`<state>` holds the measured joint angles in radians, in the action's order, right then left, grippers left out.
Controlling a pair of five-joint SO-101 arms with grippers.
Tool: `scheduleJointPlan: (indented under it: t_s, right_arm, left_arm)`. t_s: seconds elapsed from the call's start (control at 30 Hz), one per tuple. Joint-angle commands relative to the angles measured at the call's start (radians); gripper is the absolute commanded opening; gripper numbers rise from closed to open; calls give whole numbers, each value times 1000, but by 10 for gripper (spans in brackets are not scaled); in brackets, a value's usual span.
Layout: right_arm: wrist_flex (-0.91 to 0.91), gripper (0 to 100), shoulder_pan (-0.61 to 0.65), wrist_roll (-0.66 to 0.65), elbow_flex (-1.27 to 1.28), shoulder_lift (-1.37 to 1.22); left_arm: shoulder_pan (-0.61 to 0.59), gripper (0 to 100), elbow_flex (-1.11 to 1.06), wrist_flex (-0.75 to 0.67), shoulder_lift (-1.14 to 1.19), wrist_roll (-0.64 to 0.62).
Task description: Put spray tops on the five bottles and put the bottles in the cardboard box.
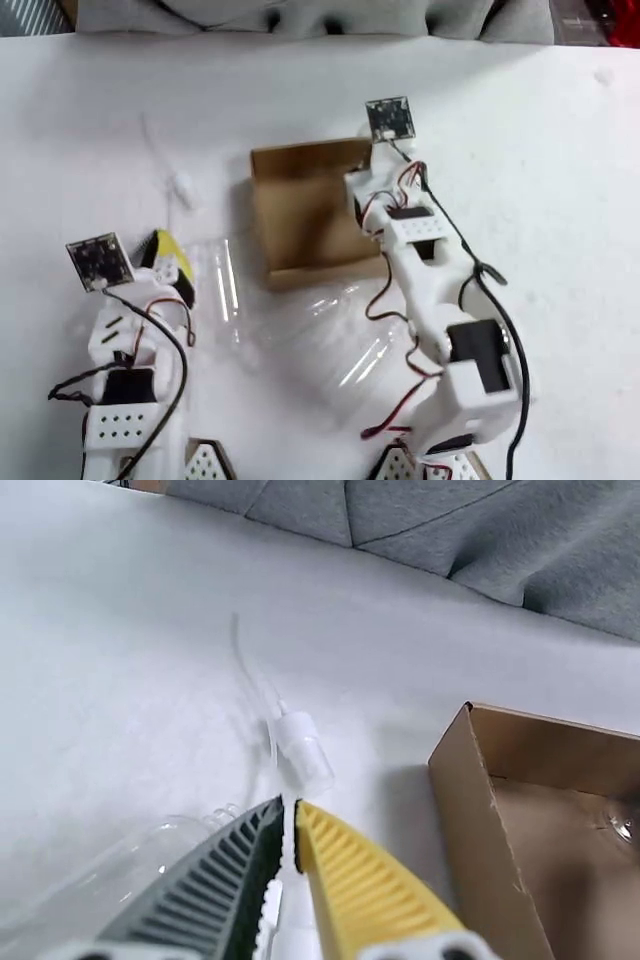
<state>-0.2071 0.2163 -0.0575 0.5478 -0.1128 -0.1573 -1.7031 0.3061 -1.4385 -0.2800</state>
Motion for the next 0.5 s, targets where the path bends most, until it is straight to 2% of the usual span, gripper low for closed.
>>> scheduleJointPlan:
  t_s: [0.0, 0.3, 0.47]
  right_arm:
    - [-140, 334, 5, -14, -20, 147]
    - [-522, 321, 10, -6, -20, 384]
    - [-705, 144, 10, -3, -21, 464]
  left_arm:
    - [-8, 24, 5, -28, -8, 11]
    - [-8, 24, 5, -25, -5, 11]
    - [-8, 24, 5, -25, -4, 11]
